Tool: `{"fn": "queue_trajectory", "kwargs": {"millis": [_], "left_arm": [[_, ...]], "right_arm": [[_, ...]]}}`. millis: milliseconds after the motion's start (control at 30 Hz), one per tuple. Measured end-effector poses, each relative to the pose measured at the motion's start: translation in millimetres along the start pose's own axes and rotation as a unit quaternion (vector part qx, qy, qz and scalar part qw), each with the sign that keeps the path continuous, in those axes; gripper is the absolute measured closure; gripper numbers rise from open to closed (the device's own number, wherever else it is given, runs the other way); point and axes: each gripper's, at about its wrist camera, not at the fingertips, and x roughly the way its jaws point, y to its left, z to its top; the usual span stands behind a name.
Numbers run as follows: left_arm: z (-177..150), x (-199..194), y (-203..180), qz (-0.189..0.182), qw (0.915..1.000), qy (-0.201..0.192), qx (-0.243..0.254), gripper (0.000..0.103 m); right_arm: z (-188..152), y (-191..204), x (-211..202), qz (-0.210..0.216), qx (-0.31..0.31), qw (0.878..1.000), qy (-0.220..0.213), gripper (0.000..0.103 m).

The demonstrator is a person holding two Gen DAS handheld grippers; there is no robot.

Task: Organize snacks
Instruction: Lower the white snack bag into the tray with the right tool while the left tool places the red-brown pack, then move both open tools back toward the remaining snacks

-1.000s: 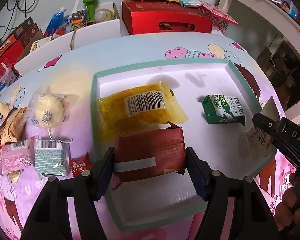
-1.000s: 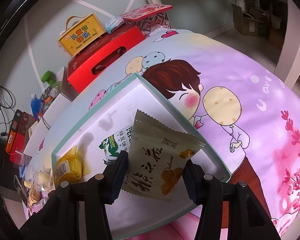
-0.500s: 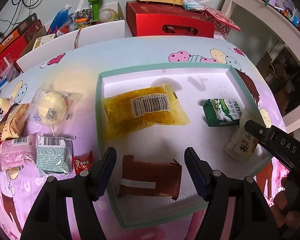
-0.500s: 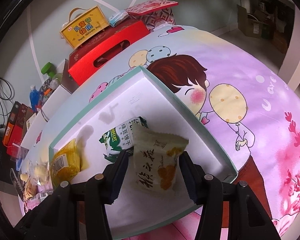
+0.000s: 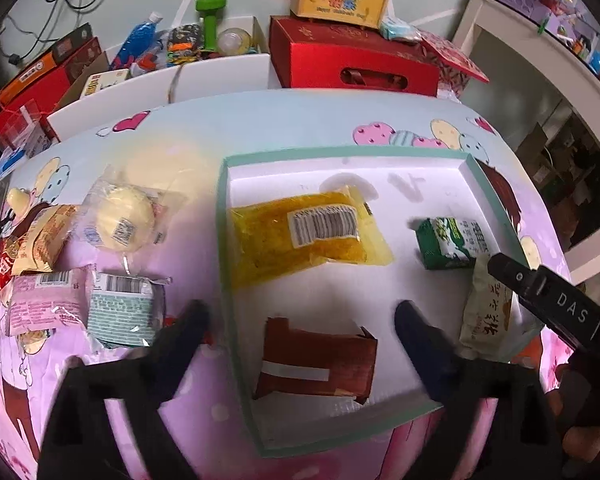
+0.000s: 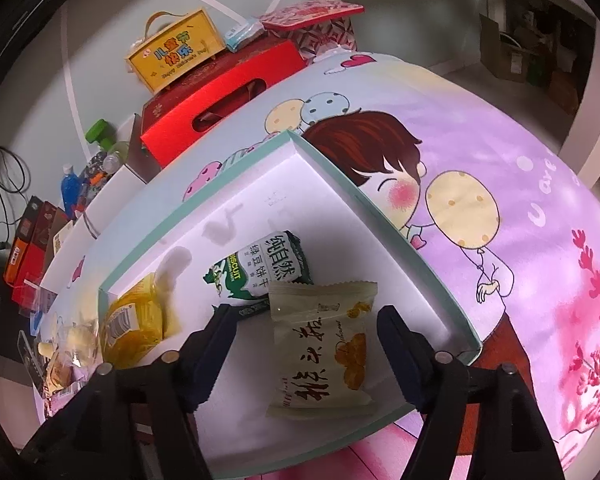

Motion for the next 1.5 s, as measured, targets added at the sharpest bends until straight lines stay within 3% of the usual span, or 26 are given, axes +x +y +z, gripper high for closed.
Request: {"fn": "queue_trajectory", "kwargs": {"millis": [233,567,933,1133,1500], "left_arm": [[0,-1,17,0.021,0.9995,-0.013,-0.022,0.007],[0,-8,34,0.044,0.9969,-0.05,-0.042,0.007],[-1,-21,62,0.049,0.9962,-0.048,-0.053,0.007],[-4,-34,103,0.058,0.994,-0.042,-0.083,0.007],[-10,-62,192,0.073,0.9832,-0.073,-0.151,0.007]], "right_arm": [[-1,3,0,0.006,-0.007,1.0,-0.011,0.0],[-2,9,1,0.026,-0.018,0.999,-0.015,0.0],[-3,20,-7,0.049,-0.024,0.998,-0.043,0.0],[-7,37,-16,0.063,-0.038,0.996,-0.056,0.0],[-27,107,-25,0.082,-0.108,0.988,-0.078,0.0]]}}
